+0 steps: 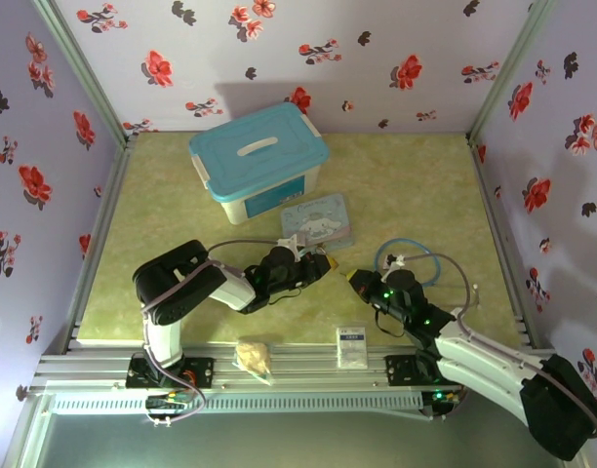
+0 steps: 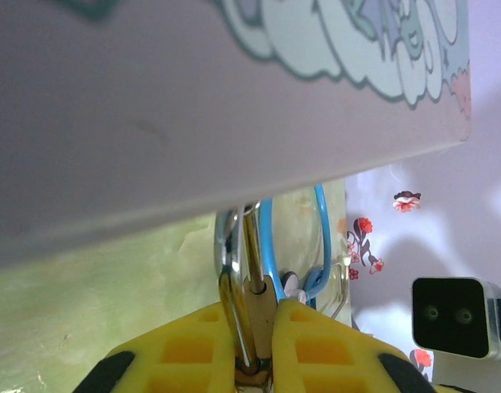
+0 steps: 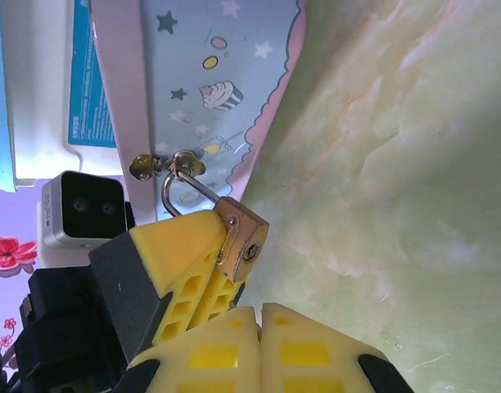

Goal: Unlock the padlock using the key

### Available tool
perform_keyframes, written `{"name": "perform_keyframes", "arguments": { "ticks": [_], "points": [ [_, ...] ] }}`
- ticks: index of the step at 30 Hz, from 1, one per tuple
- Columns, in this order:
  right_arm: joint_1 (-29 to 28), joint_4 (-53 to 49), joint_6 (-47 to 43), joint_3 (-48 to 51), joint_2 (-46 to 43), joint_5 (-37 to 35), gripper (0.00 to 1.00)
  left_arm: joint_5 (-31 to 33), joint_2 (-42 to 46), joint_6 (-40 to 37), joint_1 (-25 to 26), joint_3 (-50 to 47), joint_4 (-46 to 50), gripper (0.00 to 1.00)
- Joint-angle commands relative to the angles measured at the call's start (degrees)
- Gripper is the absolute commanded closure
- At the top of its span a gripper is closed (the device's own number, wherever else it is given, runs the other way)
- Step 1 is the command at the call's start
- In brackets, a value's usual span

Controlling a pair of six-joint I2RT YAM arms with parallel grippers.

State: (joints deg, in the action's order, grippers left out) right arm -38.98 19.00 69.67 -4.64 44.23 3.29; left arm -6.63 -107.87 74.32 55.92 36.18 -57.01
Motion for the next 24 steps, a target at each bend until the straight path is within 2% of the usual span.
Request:
{"name": "perform_keyframes", "arguments": {
  "ticks": [1,9,17,24],
  "points": [
    [0.3,-2.3,-0.4,0.4,0.8,-2.3,1.0,-0.6,1.0,1.4,-0.4,0.8,7.5,1.0],
    [0.3,-0.5,-2.5,-2.4,5.7,-0.7,1.0,-1.0,2.8,-1.3,-0.5,1.4,11.7,1.0],
    [0.3,1.1,-2.1,-3.3,7.4,0.0,1.0,-0.1,6.9,-8.0,-0.5,5.7,25.6,1.0],
    [0.3,3.3,0.9,-1.4,5.9,-1.2,1.0,-2.9,6.1,-1.3,-1.2,5.3,17.9,1.0]
  ]
}}
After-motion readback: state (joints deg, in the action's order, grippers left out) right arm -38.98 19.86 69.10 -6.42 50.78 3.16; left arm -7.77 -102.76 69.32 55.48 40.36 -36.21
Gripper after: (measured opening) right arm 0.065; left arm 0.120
